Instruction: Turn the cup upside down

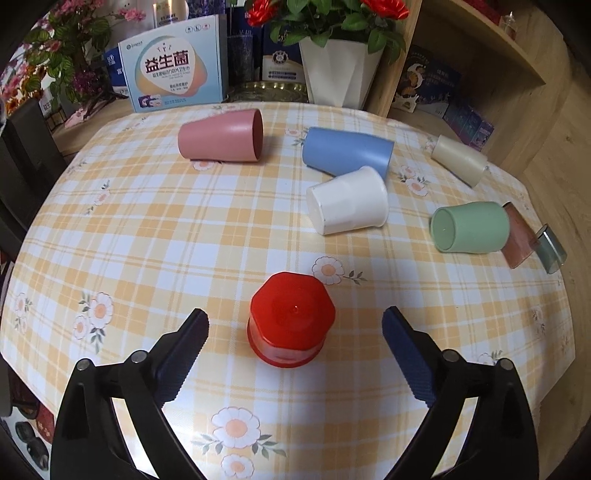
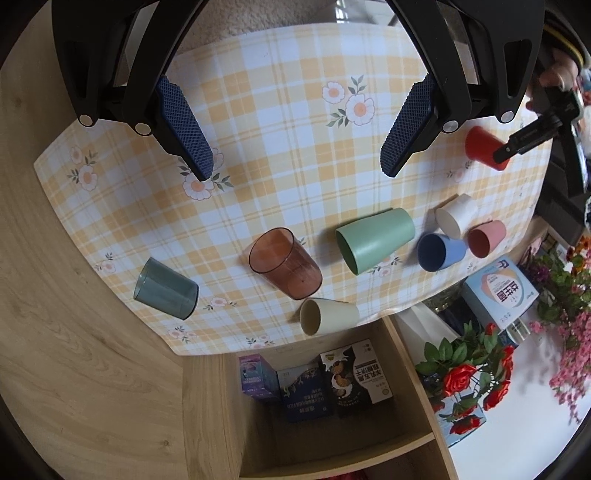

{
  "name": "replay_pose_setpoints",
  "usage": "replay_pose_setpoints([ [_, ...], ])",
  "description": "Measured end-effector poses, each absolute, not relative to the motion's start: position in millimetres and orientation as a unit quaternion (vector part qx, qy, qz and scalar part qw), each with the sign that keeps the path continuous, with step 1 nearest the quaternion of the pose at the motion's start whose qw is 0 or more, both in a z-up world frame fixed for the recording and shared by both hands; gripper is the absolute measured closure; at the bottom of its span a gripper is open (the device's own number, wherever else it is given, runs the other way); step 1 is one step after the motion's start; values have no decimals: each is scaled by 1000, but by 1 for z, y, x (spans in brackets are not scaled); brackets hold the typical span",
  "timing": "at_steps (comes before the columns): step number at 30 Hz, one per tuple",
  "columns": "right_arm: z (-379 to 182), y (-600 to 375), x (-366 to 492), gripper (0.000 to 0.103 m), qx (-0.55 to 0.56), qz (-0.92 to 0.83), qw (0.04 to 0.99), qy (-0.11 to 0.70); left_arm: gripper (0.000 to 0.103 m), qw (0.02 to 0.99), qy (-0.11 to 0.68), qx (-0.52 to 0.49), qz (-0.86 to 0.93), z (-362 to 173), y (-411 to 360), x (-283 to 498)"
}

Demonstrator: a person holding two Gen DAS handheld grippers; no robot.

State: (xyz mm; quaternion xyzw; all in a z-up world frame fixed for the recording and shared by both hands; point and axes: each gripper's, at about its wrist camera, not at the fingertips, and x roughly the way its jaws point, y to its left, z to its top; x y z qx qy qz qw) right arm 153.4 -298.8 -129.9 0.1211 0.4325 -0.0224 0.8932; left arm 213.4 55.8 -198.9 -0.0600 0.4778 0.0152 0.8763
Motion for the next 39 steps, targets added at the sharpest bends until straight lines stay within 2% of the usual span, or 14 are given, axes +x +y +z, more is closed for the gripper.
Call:
replay_pose_setpoints([
  [9, -84, -284, 125, 14, 114, -13, 909, 401, 6, 904, 424, -50, 11, -128, 56, 174],
  [18, -22, -257, 90, 14, 83, 10, 935, 345, 6, 942, 334, -20, 12, -31, 52, 107],
  [24, 13, -243, 76, 14, 71, 21, 950, 305, 6, 962, 272, -15, 35, 13, 50, 71],
  [31, 32, -230, 67, 14, 53, 31, 958, 280, 6, 971, 236, -2, 25, 37, 38, 46],
  [39, 29, -225, 67, 14, 50, 33, 957, 284, 6, 973, 229, 0, 24, 41, 31, 40],
])
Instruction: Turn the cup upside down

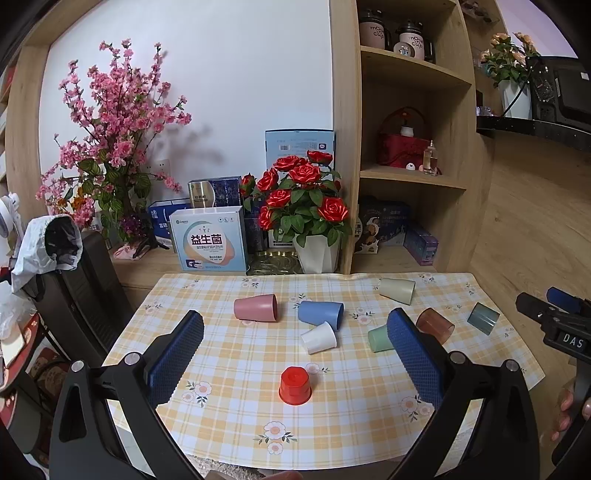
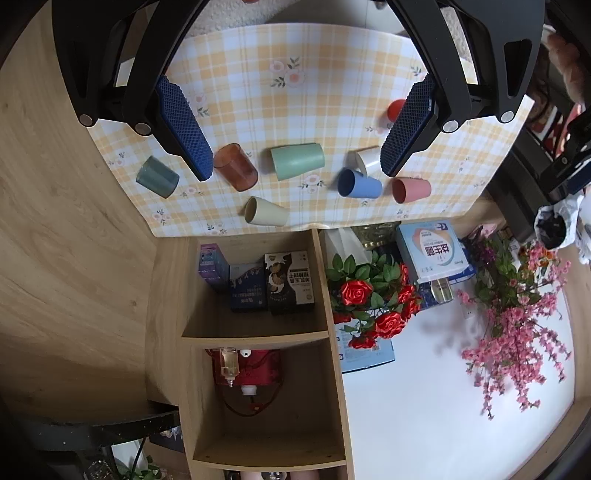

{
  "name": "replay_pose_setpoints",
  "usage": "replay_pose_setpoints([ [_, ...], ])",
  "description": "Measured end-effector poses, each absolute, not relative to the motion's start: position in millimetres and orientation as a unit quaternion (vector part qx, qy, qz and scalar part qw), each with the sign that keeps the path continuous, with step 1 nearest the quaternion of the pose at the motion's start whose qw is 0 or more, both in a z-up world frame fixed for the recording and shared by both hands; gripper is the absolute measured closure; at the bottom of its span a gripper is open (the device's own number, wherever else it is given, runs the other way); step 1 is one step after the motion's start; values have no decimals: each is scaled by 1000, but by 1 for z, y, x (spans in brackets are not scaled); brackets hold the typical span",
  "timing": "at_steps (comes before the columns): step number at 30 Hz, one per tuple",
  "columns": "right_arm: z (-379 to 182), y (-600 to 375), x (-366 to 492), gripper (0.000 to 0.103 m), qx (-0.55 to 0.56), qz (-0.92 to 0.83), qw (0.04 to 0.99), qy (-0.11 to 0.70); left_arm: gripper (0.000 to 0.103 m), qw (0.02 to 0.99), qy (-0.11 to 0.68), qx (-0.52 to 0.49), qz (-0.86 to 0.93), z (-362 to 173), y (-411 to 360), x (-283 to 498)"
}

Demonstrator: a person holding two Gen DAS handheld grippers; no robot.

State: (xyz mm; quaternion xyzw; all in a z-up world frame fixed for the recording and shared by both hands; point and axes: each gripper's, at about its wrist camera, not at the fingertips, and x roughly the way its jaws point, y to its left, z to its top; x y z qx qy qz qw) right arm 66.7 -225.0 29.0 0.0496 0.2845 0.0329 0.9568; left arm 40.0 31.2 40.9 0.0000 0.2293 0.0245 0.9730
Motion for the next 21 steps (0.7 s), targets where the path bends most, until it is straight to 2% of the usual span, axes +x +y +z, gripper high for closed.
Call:
replay_pose_setpoints([
  [21, 28, -226, 65, 14, 48, 28, 958, 282, 6, 973, 227, -1, 26, 45, 27, 36],
])
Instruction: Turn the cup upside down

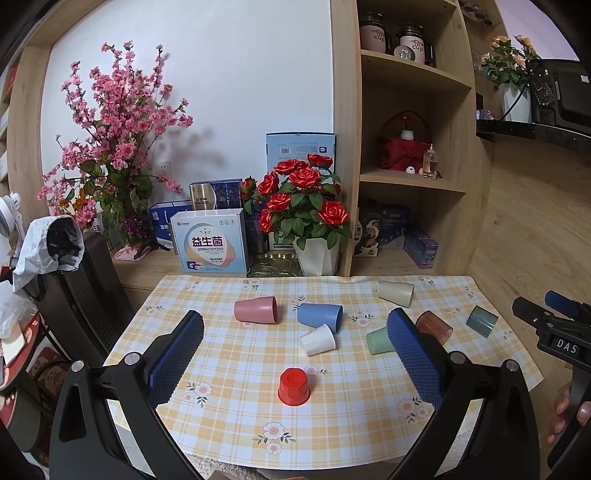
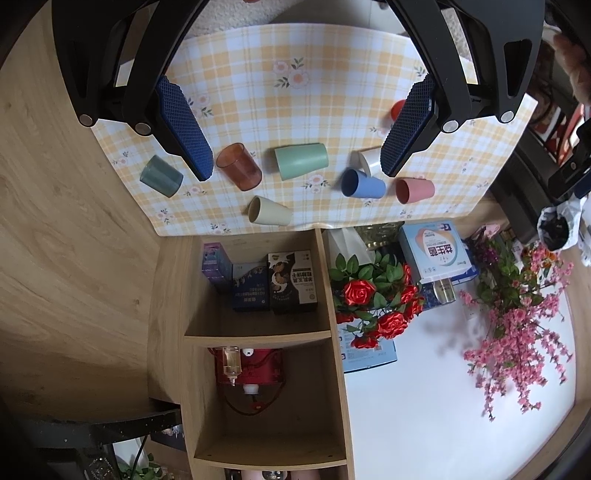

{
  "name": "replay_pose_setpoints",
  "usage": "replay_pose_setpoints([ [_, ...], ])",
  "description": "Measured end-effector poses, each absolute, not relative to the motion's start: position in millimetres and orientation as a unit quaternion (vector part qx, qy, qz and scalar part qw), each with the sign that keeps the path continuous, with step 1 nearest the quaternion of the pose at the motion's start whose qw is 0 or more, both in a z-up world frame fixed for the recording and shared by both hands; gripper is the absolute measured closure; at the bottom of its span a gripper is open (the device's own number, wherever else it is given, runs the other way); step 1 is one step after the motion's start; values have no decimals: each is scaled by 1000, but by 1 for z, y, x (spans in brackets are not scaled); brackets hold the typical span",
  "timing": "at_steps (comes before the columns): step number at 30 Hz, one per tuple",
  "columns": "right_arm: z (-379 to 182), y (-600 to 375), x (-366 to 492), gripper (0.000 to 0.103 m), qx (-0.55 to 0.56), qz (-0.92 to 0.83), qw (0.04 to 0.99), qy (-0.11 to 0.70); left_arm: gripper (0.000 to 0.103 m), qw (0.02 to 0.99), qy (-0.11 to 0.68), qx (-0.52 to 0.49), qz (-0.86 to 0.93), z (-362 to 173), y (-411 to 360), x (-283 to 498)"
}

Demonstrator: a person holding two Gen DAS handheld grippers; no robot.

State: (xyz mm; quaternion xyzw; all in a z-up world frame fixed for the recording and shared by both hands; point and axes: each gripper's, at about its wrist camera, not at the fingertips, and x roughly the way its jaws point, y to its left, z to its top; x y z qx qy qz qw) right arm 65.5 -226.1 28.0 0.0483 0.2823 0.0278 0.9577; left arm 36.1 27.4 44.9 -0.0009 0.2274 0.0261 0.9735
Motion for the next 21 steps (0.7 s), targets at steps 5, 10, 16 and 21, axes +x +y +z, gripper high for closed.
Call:
replay_pose_setpoints([
  [5, 31, -226, 63, 14, 40, 26, 961, 272, 6, 973, 230, 0, 23, 44, 24, 36],
  [10, 34, -225, 61, 14, 32, 25, 963, 265, 6, 972, 234, 3, 21, 43, 23, 37],
  [16, 36, -223, 57, 14, 22, 21, 966, 257, 6, 972, 235, 6, 21, 41, 21, 37],
  [21, 37, -220, 55, 14, 19, 20, 966, 256, 6, 972, 235, 6, 20, 41, 20, 37],
])
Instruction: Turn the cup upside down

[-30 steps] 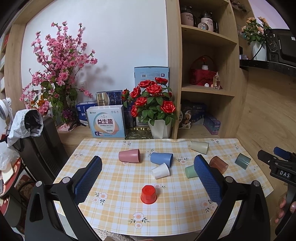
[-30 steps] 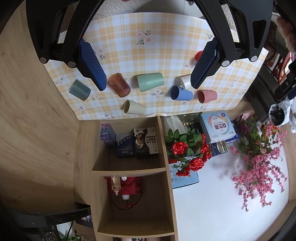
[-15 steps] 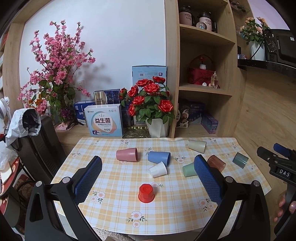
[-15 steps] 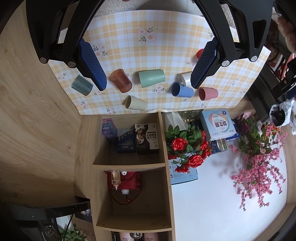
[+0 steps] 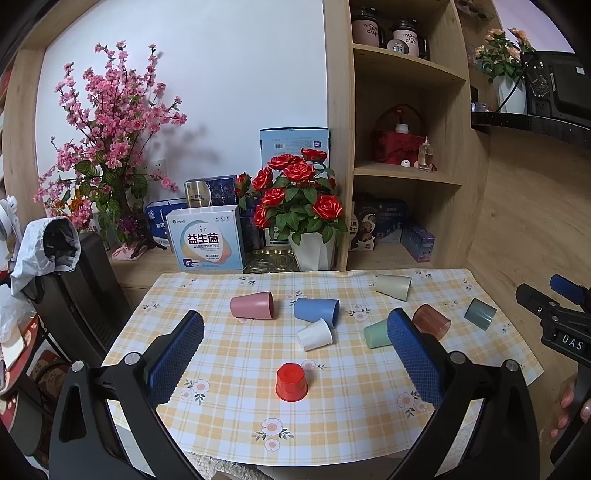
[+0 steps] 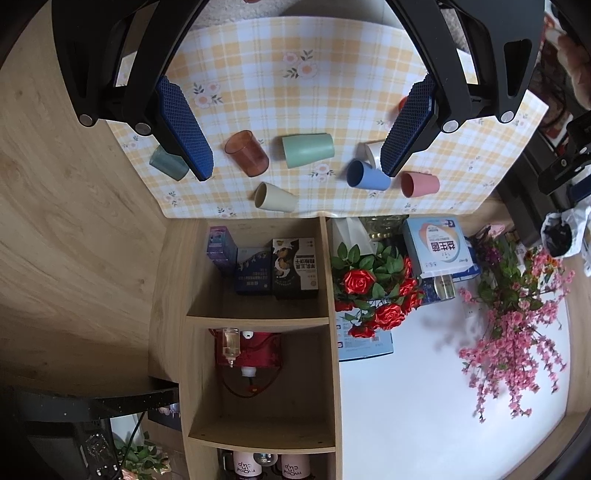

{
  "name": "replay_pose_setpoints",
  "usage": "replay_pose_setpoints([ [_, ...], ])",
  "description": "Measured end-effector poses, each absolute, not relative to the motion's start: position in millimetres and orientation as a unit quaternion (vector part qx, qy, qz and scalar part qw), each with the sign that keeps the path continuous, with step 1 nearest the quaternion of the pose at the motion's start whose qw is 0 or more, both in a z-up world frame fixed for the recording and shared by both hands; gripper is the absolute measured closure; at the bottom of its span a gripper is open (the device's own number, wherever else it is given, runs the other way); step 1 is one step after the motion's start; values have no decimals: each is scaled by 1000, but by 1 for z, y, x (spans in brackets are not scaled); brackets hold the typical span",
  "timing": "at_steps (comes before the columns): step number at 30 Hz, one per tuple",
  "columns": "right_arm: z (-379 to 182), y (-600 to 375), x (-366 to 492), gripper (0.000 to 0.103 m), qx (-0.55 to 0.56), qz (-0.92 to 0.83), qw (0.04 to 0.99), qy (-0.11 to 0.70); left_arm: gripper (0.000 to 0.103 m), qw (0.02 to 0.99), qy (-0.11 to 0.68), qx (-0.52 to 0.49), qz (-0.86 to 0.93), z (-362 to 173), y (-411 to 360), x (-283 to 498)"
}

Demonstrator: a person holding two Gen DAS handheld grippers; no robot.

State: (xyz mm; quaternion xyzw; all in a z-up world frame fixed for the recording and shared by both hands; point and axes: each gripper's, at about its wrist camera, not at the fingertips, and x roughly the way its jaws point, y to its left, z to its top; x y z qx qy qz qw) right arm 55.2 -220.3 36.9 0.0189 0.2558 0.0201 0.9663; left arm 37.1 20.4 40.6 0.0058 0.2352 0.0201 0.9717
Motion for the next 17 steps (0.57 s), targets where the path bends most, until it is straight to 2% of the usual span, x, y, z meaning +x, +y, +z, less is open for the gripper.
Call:
replay_pose_setpoints([
  [17, 33, -219, 56, 14, 17, 20, 965, 261, 6, 973, 228, 12, 20, 41, 19, 35],
])
